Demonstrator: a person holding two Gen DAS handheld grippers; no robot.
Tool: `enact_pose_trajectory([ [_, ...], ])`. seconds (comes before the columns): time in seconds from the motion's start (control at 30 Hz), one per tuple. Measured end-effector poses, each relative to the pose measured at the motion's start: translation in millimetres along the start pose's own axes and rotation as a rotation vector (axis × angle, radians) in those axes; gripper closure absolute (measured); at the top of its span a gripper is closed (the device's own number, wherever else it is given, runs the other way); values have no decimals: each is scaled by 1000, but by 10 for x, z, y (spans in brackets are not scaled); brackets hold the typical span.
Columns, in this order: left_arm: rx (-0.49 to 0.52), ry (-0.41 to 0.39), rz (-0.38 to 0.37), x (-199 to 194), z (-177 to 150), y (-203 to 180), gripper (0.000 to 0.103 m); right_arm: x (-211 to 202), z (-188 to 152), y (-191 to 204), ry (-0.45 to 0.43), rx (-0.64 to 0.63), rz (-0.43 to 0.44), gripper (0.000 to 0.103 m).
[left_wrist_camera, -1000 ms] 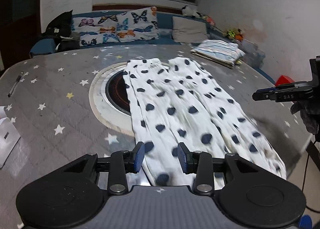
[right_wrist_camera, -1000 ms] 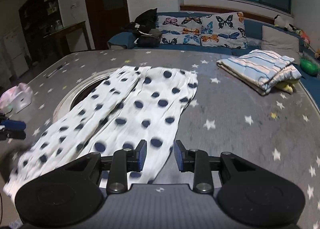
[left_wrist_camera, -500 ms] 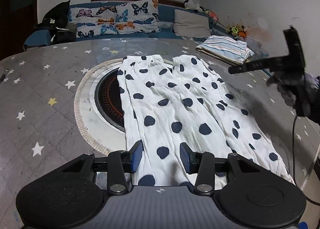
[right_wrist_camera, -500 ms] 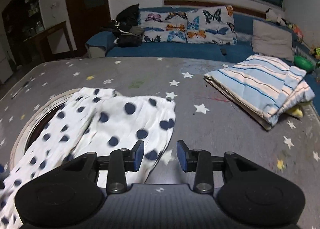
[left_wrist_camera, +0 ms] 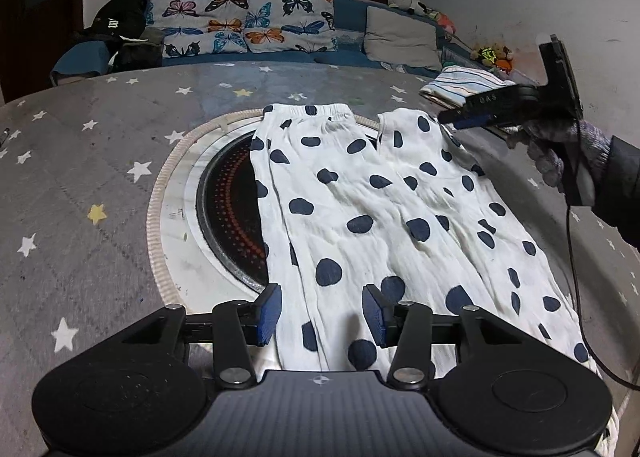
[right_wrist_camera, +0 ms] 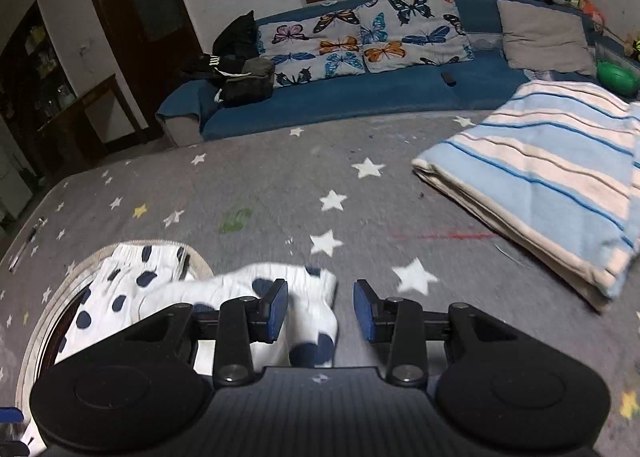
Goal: Fold clothes
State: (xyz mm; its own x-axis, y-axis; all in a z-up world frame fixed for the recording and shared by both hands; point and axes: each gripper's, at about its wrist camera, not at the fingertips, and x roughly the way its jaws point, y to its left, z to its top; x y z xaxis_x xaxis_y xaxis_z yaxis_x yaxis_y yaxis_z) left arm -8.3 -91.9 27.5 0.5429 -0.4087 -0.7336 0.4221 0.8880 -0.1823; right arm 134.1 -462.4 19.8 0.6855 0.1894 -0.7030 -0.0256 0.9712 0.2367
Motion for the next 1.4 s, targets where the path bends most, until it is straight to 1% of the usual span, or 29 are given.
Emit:
enact_pose_trajectory([
  [0.07, 2, 6, -1, 30, 10, 2, 54, 66, 29, 16, 3, 0, 3, 67],
  [0.2, 0, 13, -1, 62, 17, 12, 53, 142, -17, 61, 20, -26, 16, 67],
  [0.23, 1, 14, 0, 67, 20, 16, 53, 148, -31, 73, 21, -35, 19, 74],
  [0.27, 1, 15, -1, 77, 24, 21, 53, 155, -46, 85, 22, -43, 23, 88],
  [0.33, -1, 18, 2, 101, 33, 29, 53, 147, -69, 118, 22, -56, 22, 95],
  [0.37, -1, 19, 3, 110, 39, 29, 53, 118, -78, 154, 10, -74, 11, 97],
  [0.4, -1, 18, 2, 113, 45, 28, 53, 50, -84, 210, -21, -107, -3, 97],
  [0.5, 5, 10, 3, 103, 62, 25, 53, -292, -73, 358, -171, -205, -38, 97],
  [0.53, 6, 8, 5, 103, 68, 28, 53, -383, -66, 388, -211, -234, -77, 97],
  [0.57, 7, 7, 7, 103, 74, 31, 53, -406, -61, 390, -216, -246, -109, 95],
  [0.6, 8, 5, 8, 103, 80, 34, 53, -405, -52, 372, -202, -253, -140, 91],
  [0.67, 9, 3, 15, 115, 108, 30, 53, -384, -60, 314, -170, -243, -155, 83],
  [0.77, 15, -15, 17, 131, 193, 0, 53, -353, -71, 227, -121, -228, -176, 83],
  [0.8, 22, -25, 22, 143, 239, -15, 53, -347, -78, 211, -105, -224, -173, 83],
  [0.83, 27, -36, 30, 160, 292, -28, 53, -354, -99, 237, -90, -220, -139, 81],
  [0.9, 35, -61, 51, 213, 407, -42, 54, -363, -149, 296, -58, -217, -74, 76],
  [0.97, 36, -88, 82, 305, 540, -39, 54, -333, -261, 404, -22, -255, -43, 73],
  [1.0, 35, -99, 96, 364, 610, -28, 55, -306, -306, 452, -4, -272, -37, 73],
  [1.1, 25, -123, 131, 559, 797, 24, 56, -220, -430, 573, 41, -297, -26, 67],
  [1.3, 35, -159, 192, 923, 1050, 120, 56, -219, -486, 583, 52, -305, -39, 66],
  [1.4, 62, -154, 188, 1094, 1103, 135, 57, -225, -491, 557, 56, -307, -43, 66],
])
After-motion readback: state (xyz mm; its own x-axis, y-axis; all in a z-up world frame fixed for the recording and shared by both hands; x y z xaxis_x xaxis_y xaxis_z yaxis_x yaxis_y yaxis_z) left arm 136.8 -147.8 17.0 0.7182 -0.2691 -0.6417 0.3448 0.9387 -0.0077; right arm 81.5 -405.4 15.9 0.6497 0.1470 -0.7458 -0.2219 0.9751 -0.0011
